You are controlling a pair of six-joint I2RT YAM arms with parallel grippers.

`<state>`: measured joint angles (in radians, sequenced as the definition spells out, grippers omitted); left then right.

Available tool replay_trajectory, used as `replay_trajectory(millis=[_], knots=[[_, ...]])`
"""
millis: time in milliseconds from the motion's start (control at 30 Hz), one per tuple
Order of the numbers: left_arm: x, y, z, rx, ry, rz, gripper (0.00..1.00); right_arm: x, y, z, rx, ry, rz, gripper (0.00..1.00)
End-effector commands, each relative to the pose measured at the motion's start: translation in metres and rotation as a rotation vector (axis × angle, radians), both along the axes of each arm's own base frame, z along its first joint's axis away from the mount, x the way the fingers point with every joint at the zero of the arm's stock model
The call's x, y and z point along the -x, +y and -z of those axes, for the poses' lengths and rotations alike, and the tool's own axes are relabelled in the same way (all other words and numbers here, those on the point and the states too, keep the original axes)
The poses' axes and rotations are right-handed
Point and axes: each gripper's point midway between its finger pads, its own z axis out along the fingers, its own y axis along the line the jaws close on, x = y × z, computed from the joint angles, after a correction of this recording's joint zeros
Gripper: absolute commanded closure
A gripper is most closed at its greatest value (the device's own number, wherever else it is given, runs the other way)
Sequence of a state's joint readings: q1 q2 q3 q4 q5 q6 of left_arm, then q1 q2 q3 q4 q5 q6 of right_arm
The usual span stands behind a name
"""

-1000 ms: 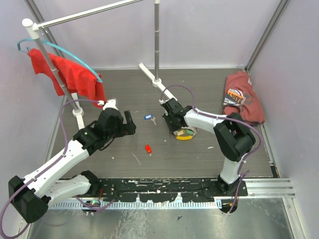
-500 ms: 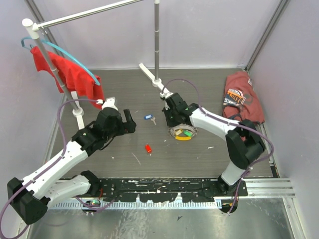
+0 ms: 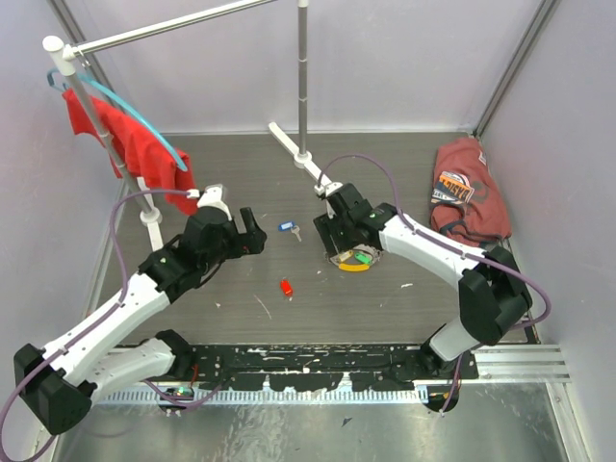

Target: Put the keys on the keyring

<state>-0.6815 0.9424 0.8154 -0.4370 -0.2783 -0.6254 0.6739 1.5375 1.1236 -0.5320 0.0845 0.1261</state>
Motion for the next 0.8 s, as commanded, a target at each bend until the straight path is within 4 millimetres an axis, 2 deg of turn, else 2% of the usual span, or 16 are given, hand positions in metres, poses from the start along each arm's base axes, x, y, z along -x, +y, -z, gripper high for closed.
replay_trajectory(millis=[0, 100, 233, 467, 767], knots=[[-0.004, -0.004, 0.002, -0.022, 0.007, 0.014, 0.02, 0.022, -0.002, 0.0, 0.055, -0.013, -0.093, 0.29], [-0.004, -0.002, 0.005, -0.035, 0.023, 0.002, 0.02, 0.029, 0.003, 0.014, 0.099, 0.004, -0.129, 0.29], [-0.002, 0.002, 0.005, -0.037, 0.023, -0.009, 0.02, 0.032, 0.006, 0.034, 0.118, 0.056, -0.154, 0.38], [0.001, 0.006, 0.002, -0.03, 0.003, -0.015, 0.02, 0.035, -0.003, 0.064, 0.216, 0.125, -0.183, 0.43], [0.001, 0.007, 0.003, -0.036, 0.005, -0.014, 0.02, 0.023, -0.02, 0.078, 0.296, 0.113, -0.143, 0.43]])
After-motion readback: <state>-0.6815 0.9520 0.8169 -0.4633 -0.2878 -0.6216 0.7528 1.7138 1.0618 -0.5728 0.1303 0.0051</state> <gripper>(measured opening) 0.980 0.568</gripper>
